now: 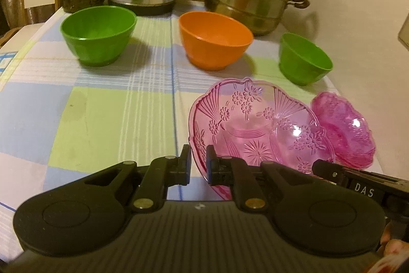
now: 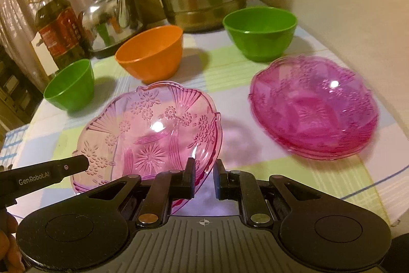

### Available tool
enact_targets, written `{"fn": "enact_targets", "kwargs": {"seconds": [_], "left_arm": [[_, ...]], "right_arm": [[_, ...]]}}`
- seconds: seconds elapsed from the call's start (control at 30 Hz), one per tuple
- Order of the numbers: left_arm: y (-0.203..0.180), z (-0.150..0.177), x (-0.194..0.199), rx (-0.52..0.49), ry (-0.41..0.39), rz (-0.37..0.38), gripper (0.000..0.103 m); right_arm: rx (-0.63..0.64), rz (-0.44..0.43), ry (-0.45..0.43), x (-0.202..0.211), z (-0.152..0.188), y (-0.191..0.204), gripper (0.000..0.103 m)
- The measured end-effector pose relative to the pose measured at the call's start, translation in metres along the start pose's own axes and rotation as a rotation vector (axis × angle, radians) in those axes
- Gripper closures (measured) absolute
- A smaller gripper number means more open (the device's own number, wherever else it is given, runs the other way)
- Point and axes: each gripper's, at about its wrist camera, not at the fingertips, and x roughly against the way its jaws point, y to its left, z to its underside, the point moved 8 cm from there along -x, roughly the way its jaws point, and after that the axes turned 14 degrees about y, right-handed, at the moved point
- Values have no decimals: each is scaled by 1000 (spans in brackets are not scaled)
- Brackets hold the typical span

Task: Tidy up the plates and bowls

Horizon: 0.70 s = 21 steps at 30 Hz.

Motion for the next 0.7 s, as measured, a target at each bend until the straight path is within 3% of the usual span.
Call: {"fn": "enact_targets", "kwargs": {"seconds": [0.7], "left_arm": [[-104,-13,-1,-150,-3,88,92]], "right_arm": [[-134,73,-95,59,-8,-81,89]]}}
